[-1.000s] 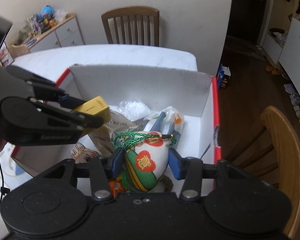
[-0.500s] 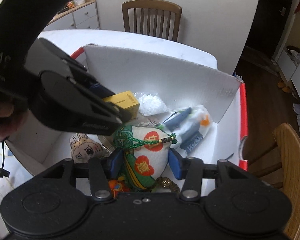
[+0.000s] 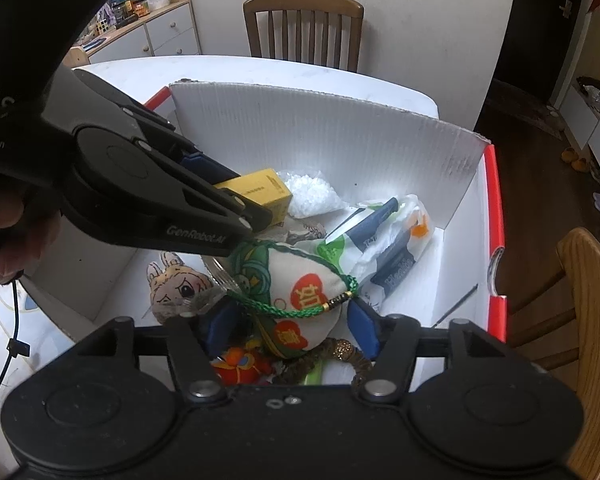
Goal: Organize objects
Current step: 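Open both tools to drop the items into the box, then move both tools back over the placemat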
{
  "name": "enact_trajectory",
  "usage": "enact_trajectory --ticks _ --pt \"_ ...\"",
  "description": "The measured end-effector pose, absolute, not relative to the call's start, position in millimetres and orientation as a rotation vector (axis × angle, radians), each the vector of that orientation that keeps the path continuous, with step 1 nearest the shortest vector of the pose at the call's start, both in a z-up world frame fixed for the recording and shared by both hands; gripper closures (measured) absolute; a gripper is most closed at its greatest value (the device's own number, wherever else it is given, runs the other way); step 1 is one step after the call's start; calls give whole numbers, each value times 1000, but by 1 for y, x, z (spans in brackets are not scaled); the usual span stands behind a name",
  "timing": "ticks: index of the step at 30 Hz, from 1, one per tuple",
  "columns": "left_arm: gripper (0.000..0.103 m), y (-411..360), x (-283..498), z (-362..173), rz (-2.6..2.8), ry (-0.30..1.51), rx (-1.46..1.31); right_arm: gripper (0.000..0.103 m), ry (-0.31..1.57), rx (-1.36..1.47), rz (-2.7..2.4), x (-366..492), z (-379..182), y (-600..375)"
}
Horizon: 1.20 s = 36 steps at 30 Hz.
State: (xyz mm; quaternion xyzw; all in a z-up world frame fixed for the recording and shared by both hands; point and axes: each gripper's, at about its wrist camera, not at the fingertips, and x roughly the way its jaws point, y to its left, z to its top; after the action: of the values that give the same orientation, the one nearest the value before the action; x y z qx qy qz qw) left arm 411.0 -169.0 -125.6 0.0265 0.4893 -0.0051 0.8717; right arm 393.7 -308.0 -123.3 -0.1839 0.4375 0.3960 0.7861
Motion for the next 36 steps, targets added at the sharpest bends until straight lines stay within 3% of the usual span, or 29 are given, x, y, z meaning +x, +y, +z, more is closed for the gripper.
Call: enact_trajectory --ticks 1,2,28,31,36 --pt "41 -170 409 -122 -6 1008 58 41 941 -393 853 393 -122 -308" --pt "38 -171 405 -119 -5 993 61 41 941 -390 852 393 -121 -309" --pt "33 -154 326 -39 -12 851 -4 19 803 -208 822 356 -53 -330" --pt "26 -145 313 -31 -5 831 -16 16 783 -201 824 349 -46 -326" --pt "24 -125 291 -20 10 804 -41 11 759 -182 839 337 -33 -314"
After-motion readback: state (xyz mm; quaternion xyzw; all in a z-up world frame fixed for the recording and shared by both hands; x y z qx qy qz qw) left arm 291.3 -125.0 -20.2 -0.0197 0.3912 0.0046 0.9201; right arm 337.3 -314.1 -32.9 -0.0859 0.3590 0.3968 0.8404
